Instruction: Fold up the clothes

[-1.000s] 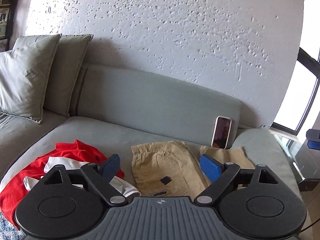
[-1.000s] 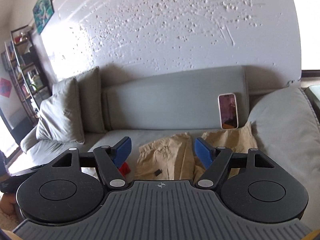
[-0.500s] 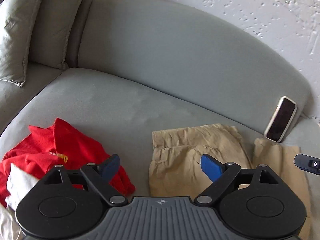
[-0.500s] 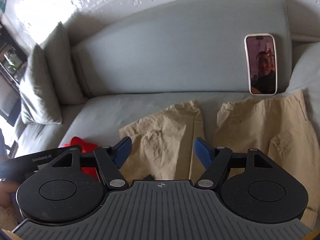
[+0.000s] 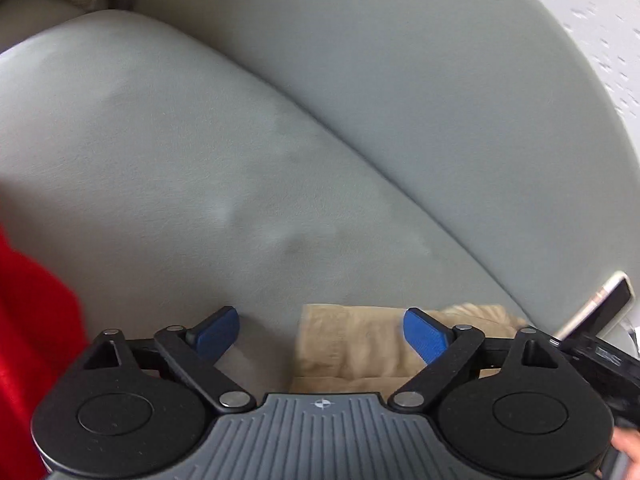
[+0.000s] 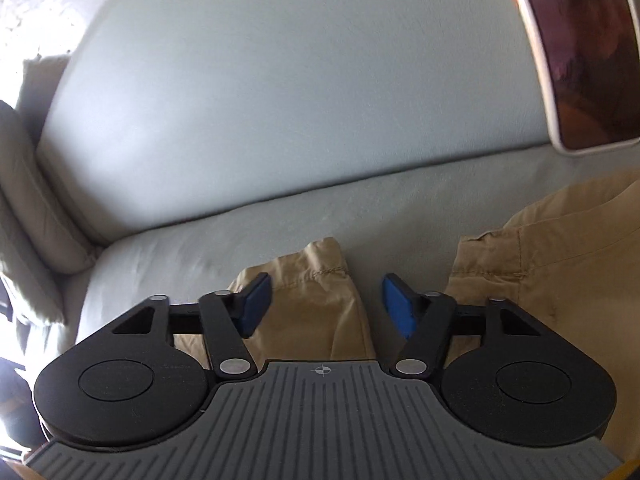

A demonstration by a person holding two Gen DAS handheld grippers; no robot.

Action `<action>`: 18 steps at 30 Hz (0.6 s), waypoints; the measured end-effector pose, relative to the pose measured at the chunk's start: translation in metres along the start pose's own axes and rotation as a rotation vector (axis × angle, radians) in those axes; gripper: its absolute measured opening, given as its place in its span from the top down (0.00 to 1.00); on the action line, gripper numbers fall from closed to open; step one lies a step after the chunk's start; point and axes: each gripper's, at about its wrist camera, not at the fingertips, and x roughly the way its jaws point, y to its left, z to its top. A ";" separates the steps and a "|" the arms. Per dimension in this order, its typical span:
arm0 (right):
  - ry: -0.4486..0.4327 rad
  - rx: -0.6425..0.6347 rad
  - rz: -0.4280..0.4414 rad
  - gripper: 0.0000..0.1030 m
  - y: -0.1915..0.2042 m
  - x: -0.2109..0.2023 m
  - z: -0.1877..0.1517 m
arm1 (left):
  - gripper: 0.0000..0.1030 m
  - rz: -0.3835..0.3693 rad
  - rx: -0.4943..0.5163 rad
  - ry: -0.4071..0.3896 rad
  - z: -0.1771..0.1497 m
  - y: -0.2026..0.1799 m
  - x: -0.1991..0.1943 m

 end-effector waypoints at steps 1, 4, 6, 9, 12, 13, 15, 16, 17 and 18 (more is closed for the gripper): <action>-0.010 -0.014 0.002 0.87 0.001 0.000 -0.001 | 0.60 -0.053 0.036 0.017 -0.001 -0.005 0.000; -0.036 -0.111 0.048 0.98 0.011 -0.011 -0.004 | 0.98 -0.083 0.184 -0.070 -0.009 -0.022 -0.019; -0.144 -0.210 0.060 0.98 0.022 -0.032 -0.007 | 0.98 -0.064 0.291 -0.195 -0.015 -0.034 -0.039; -0.383 -0.310 0.080 0.98 0.031 -0.063 -0.013 | 0.91 0.004 0.371 -0.398 -0.025 -0.043 -0.063; -0.342 -0.346 -0.023 0.94 0.035 -0.043 -0.017 | 0.78 0.241 0.339 -0.311 -0.027 -0.042 -0.039; -0.277 -0.342 -0.067 0.79 0.036 -0.029 -0.019 | 0.78 0.328 0.332 -0.259 -0.028 -0.042 -0.029; -0.165 -0.308 -0.116 0.73 0.034 -0.014 -0.023 | 0.77 0.402 0.318 -0.241 -0.033 -0.039 -0.035; -0.143 -0.287 -0.114 0.73 0.031 -0.016 -0.027 | 0.68 0.381 0.307 -0.268 -0.036 -0.037 -0.049; -0.158 -0.267 -0.090 0.70 0.029 -0.027 -0.031 | 0.62 0.360 0.295 -0.295 -0.039 -0.037 -0.064; -0.174 -0.249 -0.067 0.58 0.026 -0.041 -0.034 | 0.57 0.338 0.286 -0.313 -0.042 -0.039 -0.079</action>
